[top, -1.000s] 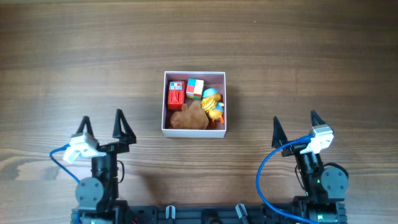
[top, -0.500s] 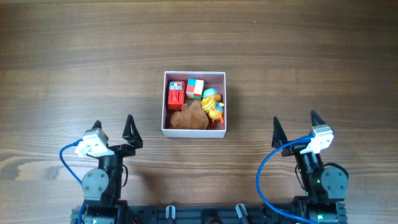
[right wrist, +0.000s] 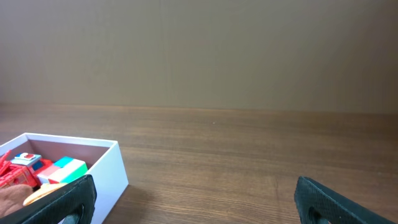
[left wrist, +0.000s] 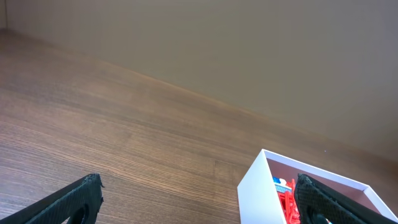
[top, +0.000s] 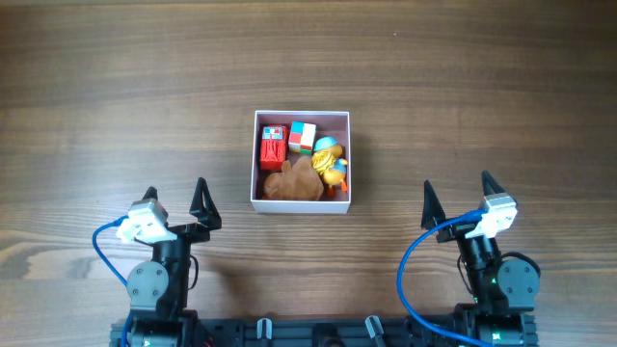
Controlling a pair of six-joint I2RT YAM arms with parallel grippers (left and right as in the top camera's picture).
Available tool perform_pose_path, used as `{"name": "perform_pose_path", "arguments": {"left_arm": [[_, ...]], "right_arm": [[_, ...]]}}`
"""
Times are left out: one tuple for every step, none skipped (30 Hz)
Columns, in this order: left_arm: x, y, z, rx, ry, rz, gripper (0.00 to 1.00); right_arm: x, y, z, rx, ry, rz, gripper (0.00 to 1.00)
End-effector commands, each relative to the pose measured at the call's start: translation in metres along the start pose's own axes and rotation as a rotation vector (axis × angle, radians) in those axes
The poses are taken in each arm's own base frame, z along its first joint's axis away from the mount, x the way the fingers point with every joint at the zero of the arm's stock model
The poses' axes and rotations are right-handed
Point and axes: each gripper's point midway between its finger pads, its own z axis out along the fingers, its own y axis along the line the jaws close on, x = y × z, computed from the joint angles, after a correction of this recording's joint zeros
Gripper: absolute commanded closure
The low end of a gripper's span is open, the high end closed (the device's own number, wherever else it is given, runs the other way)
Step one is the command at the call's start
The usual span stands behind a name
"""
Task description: Pack container
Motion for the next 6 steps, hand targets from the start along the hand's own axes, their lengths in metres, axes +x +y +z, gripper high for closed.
{"name": "perform_pose_path", "arguments": {"left_arm": [[0.0010, -0.0006, -0.0001, 0.009, 0.002, 0.020, 0.00], [0.0010, -0.0006, -0.0001, 0.009, 0.002, 0.020, 0.00], [0.0010, -0.0006, -0.0001, 0.009, 0.002, 0.020, 0.00], [0.0010, -0.0006, -0.0001, 0.009, 0.002, 0.020, 0.00], [0.0010, -0.0006, -0.0001, 0.009, 0.002, 0.020, 0.00], [0.0009, -0.0007, -0.0001, 0.009, 0.002, 0.020, 0.00]], "right_arm": [[-0.0012, -0.0014, -0.0001, 0.011, -0.007, 0.017, 0.00], [-0.0012, -0.0015, -0.0001, 0.011, -0.007, 0.016, 0.00], [-0.0012, -0.0014, -0.0001, 0.011, -0.007, 0.017, 0.00], [-0.0012, -0.0015, -0.0001, 0.011, -0.007, 0.017, 0.00], [-0.0012, -0.0014, -0.0001, 0.011, -0.007, 0.017, 0.00], [-0.0011, -0.0014, -0.0001, 0.011, -0.006, 0.017, 0.00]]}}
